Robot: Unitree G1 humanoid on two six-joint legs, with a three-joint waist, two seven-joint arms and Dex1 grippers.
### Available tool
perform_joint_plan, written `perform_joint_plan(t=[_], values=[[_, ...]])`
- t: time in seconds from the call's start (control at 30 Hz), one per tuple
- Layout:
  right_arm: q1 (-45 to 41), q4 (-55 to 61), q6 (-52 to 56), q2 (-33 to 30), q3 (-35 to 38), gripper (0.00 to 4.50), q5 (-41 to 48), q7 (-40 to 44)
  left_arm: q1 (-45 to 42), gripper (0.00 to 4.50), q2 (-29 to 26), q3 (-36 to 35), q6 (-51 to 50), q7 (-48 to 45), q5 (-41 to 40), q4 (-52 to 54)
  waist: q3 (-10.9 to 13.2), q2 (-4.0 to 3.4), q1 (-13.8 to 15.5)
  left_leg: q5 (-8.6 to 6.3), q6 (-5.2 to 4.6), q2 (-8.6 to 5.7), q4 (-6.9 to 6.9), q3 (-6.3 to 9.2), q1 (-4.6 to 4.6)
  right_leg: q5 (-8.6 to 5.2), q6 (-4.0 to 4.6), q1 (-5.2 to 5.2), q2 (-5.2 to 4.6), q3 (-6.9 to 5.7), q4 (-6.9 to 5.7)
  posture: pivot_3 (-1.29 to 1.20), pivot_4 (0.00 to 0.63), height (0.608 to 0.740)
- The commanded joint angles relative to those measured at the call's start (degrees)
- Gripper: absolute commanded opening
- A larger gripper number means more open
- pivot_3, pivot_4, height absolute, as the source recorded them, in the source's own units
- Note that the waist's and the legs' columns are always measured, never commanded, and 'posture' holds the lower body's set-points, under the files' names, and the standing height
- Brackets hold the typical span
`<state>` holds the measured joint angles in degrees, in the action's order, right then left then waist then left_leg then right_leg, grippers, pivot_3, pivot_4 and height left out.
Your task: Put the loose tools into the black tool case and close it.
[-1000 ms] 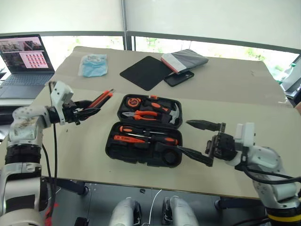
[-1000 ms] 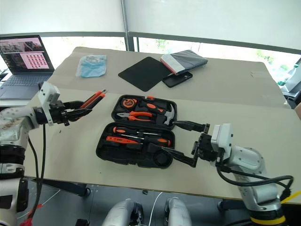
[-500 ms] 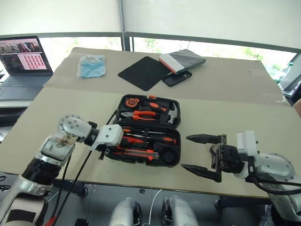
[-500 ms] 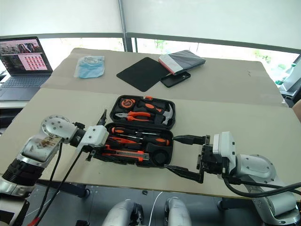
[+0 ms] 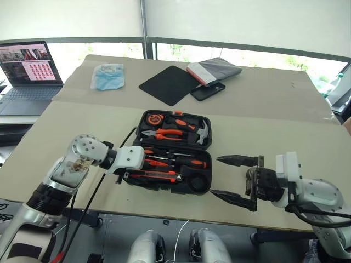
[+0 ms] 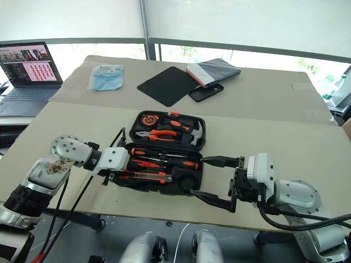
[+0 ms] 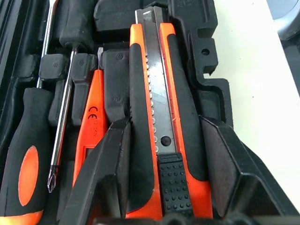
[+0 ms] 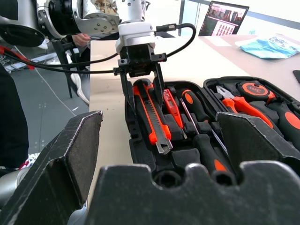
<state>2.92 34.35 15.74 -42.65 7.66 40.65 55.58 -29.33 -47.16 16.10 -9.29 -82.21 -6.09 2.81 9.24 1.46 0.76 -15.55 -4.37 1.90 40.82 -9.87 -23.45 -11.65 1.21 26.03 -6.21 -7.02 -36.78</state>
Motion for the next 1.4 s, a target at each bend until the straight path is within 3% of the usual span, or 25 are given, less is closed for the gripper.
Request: perform_joint_plan(t=[0.03, 0.43, 0.5, 0.53, 0.67, 0.87, 1.0, 1.3, 1.4], values=[[-0.7, 1.36, -0.22, 0.18, 0.76, 4.5, 0.33, -0.08, -0.88, 1.74, 0.8, 1.69, 0.1, -0.71, 0.26, 1.23, 0.0, 0.0, 0.02, 0.0, 0.0, 0.0, 0.0, 0.0, 0.0, 0.0, 0.0, 0.0, 0.0, -0.01, 0.0, 0.0, 0.15, 0.74], [-0.52, 0.34, -0.83, 0.71, -0.16, 4.5, -0.97, 0.29, -1.48, 1.74, 1.13, 3.94, -0.17, -2.11, 1.3, -0.04, 0.0, 0.0, 0.04, -0.01, -0.03, -0.02, 0.01, 0.0, 0.04, 0.0, -0.01, -0.05, 0.04, -0.01, 0.0, 0.0, 0.15, 0.74], [-0.57, -0.19, -1.17, 1.1, -0.37, 4.5, -1.52, 0.51, -1.52, 2.74, 2.15, 3.0, 0.25, -1.38, 0.25, -0.56, 0.0, -0.01, 0.02, -0.01, -0.03, -0.02, 0.01, 0.0, 0.04, -0.01, -0.02, -0.06, 0.05, 0.0, 0.01, 0.0, 0.15, 0.74], [-0.55, -0.55, -1.38, 1.34, -0.41, 4.5, -1.75, 0.63, -1.63, 2.92, 2.74, 2.32, 0.39, -1.58, -1.02, -0.73, 0.0, 0.0, 0.02, -0.01, -0.03, -0.02, 0.01, 0.0, 0.04, -0.01, -0.02, -0.06, 0.05, 0.0, 0.0, 0.0, 0.15, 0.74], [-0.5, -2.38, -2.3, 2.6, -0.36, 4.5, -2.53, 1.16, -3.22, 4.32, 5.78, -2.49, 0.57, -1.29, -6.65, -3.84, 0.0, 0.0, 0.01, -0.01, -0.04, -0.02, 0.02, 0.0, 0.02, -0.01, -0.02, -0.06, 0.06, -0.01, 0.0, 0.0, 0.15, 0.74], [-0.46, -4.93, -3.83, 4.01, -0.17, 4.5, -3.82, 1.95, -6.6, 4.32, 5.94, -7.95, -0.05, -2.65, -12.05, -8.79, 0.0, 0.0, -0.03, 0.0, -0.05, -0.01, 0.1, 0.01, 0.0, -0.01, -0.03, -0.05, 0.1, -0.04, -0.05, 0.0, 0.15, 0.74], [0.24, -5.82, -5.06, 5.12, -0.35, 4.5, -4.86, 1.92, -4.88, 3.24, 6.45, -7.8, 2.25, -3.62, -12.55, -8.37, -0.01, -0.01, -0.05, 0.0, -0.05, -0.03, 0.09, 0.01, 0.02, -0.01, -0.03, -0.07, 0.1, -0.03, -0.04, 0.0, 0.15, 0.74], [1.53, -6.31, -6.49, 6.59, -0.47, 4.5, -6.24, 1.89, -1.02, 0.04, 9.08, -4.44, 12.07, -0.82, -6.86, -10.03, -0.01, -0.01, -0.05, 0.01, -0.04, -0.03, 0.13, 0.01, 0.04, 0.0, -0.02, -0.09, 0.06, -0.02, -0.08, 0.0, 0.15, 0.74], [1.72, -6.35, -6.69, 6.69, -0.5, 4.5, -6.33, 1.74, 0.32, 0.04, 9.24, -3.93, 12.6, -0.87, -6.67, -9.55, -0.01, -0.01, -0.06, 0.0, -0.04, -0.03, 0.11, 0.02, 0.04, 0.0, -0.01, -0.09, 0.01, -0.02, -0.06, 0.0, 0.15, 0.74]])
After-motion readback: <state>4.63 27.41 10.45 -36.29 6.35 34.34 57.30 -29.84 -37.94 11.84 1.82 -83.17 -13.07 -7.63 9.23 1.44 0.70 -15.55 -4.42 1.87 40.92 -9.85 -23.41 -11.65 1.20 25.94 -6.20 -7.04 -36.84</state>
